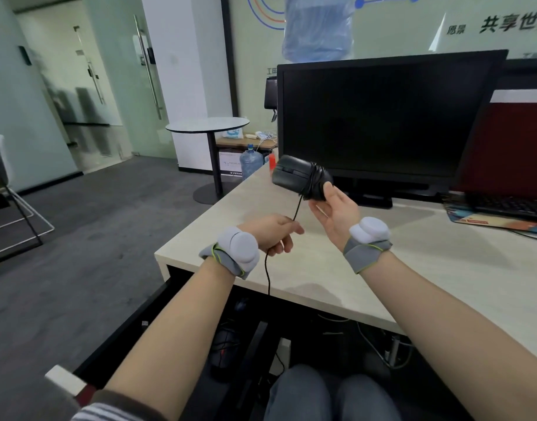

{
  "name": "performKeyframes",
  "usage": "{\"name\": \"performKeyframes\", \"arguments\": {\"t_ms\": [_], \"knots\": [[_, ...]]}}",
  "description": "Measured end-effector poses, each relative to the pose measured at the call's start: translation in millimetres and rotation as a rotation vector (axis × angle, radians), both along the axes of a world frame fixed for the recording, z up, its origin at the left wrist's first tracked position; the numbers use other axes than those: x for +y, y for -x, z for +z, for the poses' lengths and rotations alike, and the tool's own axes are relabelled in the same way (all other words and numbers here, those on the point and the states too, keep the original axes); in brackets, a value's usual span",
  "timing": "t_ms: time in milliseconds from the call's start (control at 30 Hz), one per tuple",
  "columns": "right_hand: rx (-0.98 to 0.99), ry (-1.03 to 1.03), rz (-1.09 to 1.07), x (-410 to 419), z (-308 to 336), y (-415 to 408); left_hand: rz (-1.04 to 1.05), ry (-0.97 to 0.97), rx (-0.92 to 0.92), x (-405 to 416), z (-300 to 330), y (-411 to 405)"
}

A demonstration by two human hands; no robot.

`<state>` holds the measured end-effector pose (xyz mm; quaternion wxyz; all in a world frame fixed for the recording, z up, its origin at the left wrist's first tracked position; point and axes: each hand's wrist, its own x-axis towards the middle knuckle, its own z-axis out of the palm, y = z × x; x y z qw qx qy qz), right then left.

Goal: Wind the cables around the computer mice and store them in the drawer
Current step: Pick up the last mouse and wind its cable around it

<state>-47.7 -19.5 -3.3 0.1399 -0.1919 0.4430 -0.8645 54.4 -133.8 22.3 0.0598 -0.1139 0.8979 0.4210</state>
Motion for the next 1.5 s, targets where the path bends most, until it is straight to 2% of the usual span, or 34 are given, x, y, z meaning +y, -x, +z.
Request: {"name": "performKeyframes", "arguments": {"t_ms": [67,133,233,300,433,500,633,733,967,1033,1100,1167,1233,1300,1400,1500], "knots": [[0.065,-0.061,-0.077,3,1,0,-0.031,0.109,-0.056,4,2,-2],[0.194,-0.213,-0.146,6,3,1,-0.046,0.212,-0.058,7,6,-3],[0.504,-0.531,-0.248,14,7,1,-0.035,0.274,0.020,5,17,-3],[0.654,-0.649,-0.275,18,11,1,-0.013,0.313,0.102,0,28,-5],[0.747,-0.805,-0.216,26,17,3,0.018,0.523,0.282,-15,45,-11],[0.732,-0.811,-0.138,28,19,2,0.022,0.525,0.345,-20,50,-12],[0.659,-0.741,0.086,30,22,-1,0.004,0.364,0.454,-29,56,-16],[0.432,-0.551,0.270,31,20,-6,-0.027,0.219,0.528,-36,56,-18],[0.125,-0.234,0.484,31,22,-14,-0.033,-0.601,0.451,-44,35,-12],[0.055,-0.155,0.480,27,23,-18,-0.008,-0.770,0.437,-43,25,-8],[-0.009,-0.090,0.428,18,25,-20,0.057,-0.862,0.437,-36,17,-4],[-0.087,-0.049,0.321,7,27,-21,0.191,-0.771,0.447,-25,11,0],[-0.174,0.016,0.187,-1,27,-20,0.252,-0.507,0.427,-12,5,1],[-0.179,0.043,0.083,-4,28,-19,0.208,-0.269,0.358,-2,-1,0],[0.035,-0.127,-0.056,0,24,-17,0.145,-0.043,0.265,10,0,0],[0.217,-0.286,-0.172,6,18,-12,0.057,0.103,0.092,16,9,0]]}}
